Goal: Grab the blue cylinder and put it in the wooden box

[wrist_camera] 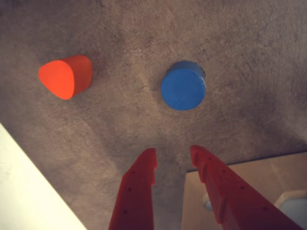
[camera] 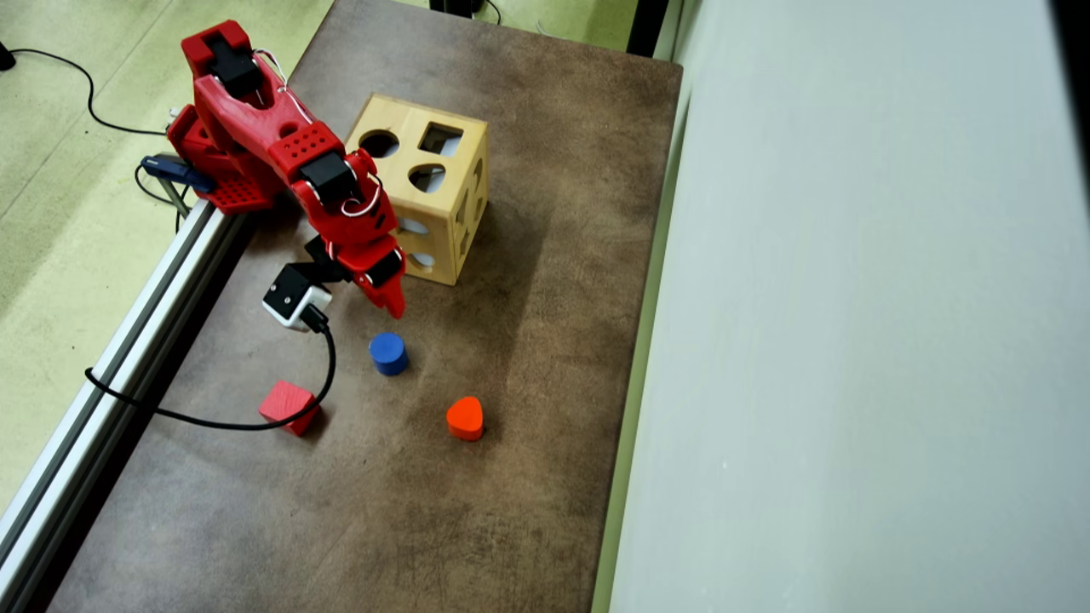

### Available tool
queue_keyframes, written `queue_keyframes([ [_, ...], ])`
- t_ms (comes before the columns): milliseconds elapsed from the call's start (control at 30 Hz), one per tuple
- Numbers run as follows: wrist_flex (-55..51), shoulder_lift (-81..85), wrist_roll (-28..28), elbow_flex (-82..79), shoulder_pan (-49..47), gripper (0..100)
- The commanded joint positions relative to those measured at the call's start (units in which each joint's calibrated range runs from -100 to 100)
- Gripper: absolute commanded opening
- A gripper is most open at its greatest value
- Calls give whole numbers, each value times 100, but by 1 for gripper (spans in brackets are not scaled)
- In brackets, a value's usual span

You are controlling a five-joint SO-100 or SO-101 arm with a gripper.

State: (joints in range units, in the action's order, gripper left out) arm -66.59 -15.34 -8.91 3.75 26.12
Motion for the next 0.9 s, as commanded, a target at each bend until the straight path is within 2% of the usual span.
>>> queue_keyframes([
  [0, 52, -126, -59, 180, 18, 12],
  [133, 52, -313, -63, 225, 174, 15],
  [433, 60, -492, -337, 260, 293, 29],
  [867, 52, -789, -479, 269, 382, 30],
])
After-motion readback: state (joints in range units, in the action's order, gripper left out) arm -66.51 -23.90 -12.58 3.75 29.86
